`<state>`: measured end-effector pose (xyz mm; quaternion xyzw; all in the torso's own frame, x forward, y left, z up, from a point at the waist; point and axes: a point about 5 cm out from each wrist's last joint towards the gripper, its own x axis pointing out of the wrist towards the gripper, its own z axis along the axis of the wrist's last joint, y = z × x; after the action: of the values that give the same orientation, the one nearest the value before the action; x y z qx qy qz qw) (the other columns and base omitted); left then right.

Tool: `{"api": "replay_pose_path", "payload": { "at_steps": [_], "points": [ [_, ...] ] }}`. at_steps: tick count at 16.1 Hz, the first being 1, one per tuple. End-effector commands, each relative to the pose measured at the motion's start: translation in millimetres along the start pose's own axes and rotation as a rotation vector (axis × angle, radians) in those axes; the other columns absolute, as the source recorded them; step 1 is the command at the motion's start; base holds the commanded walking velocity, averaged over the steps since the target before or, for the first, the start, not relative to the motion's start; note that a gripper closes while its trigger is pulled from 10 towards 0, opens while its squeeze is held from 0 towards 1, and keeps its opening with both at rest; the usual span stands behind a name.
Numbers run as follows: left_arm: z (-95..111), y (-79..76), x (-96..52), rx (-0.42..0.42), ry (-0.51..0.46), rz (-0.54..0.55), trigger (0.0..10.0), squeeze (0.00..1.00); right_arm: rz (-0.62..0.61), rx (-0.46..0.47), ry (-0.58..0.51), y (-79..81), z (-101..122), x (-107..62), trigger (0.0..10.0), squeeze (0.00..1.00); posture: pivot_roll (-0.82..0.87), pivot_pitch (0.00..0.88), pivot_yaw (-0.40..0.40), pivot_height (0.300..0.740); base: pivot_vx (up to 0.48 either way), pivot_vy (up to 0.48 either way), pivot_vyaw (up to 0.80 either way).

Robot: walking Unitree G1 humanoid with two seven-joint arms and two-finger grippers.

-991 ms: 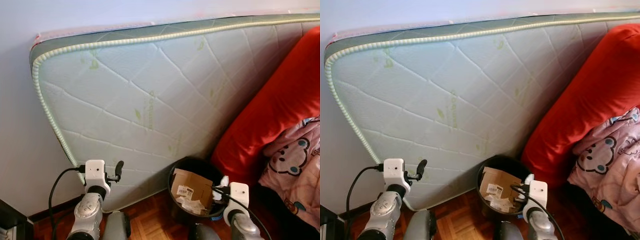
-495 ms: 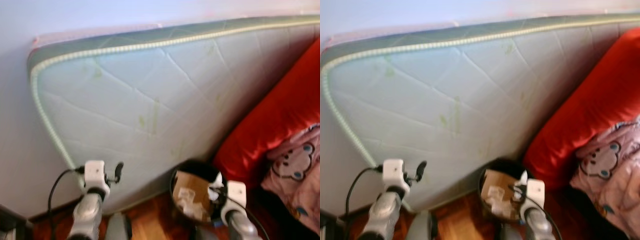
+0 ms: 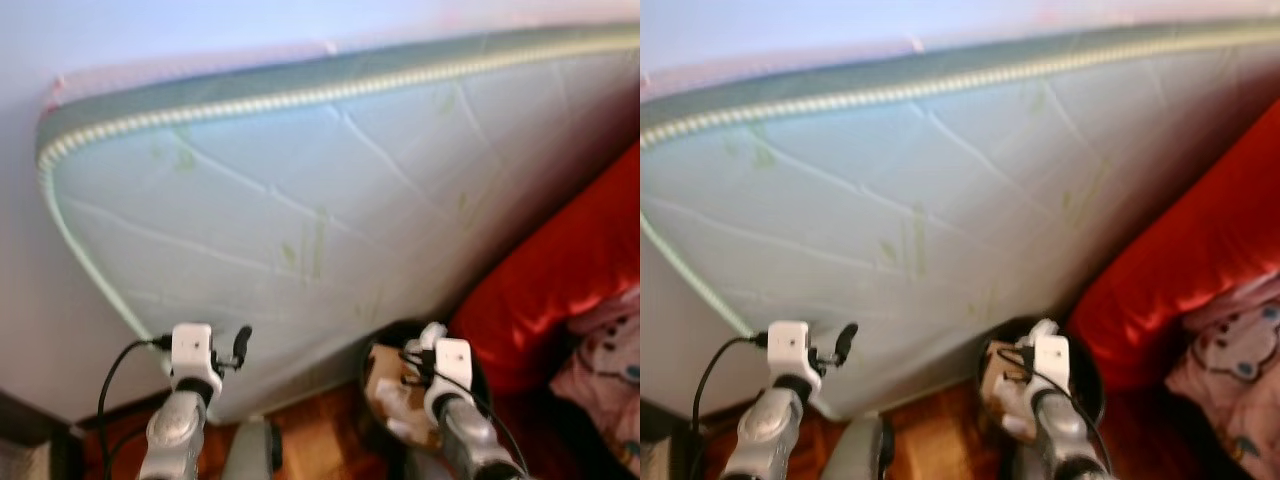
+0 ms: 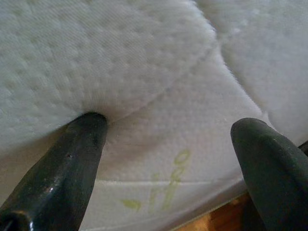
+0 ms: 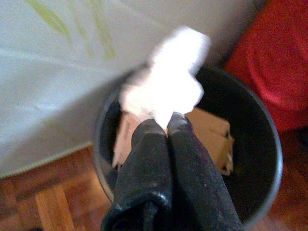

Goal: Clean up the room

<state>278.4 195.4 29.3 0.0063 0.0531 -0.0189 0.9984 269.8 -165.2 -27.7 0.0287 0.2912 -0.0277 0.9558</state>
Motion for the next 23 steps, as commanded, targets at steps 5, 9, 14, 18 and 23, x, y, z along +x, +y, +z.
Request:
{"api": "replay_pose_path", "payload": {
  "at_steps": [5,9,14,18,23],
  "points": [
    [13,-3.6,-10.1,0.036,-0.041,-0.052,10.0,0.00,-0.075,0.009,0.002,-14.9,7,2.0,10.0,0.00,0.13,0.239,-0.048,0.616,0.000,0.000,0.00],
    [14,-2.5,-21.2,0.040,-0.028,-0.048,10.0,0.00,-0.136,0.014,-0.004,-29.6,13,2.4,10.0,0.00,0.14,0.279,-0.046,0.616,0.000,0.000,0.00],
    [15,-3.2,-35.3,0.041,0.003,-0.042,10.0,0.00,-0.186,0.019,-0.012,-43.1,15,0.9,10.0,1.00,0.15,0.308,-0.049,0.616,0.000,0.000,0.00],
    [16,-2.7,-40.4,0.041,0.019,-0.035,10.0,0.00,-0.198,0.027,-0.014,-44.6,15,0.5,10.0,1.00,0.16,0.319,-0.045,0.616,0.000,0.000,0.00],
    [19,-5.2,-42.7,0.038,0.035,-0.038,10.0,0.00,-0.198,0.029,-0.022,-46.2,17,0.8,10.0,1.00,0.16,0.326,-0.045,0.616,0.000,0.000,0.00]
  ]
}}
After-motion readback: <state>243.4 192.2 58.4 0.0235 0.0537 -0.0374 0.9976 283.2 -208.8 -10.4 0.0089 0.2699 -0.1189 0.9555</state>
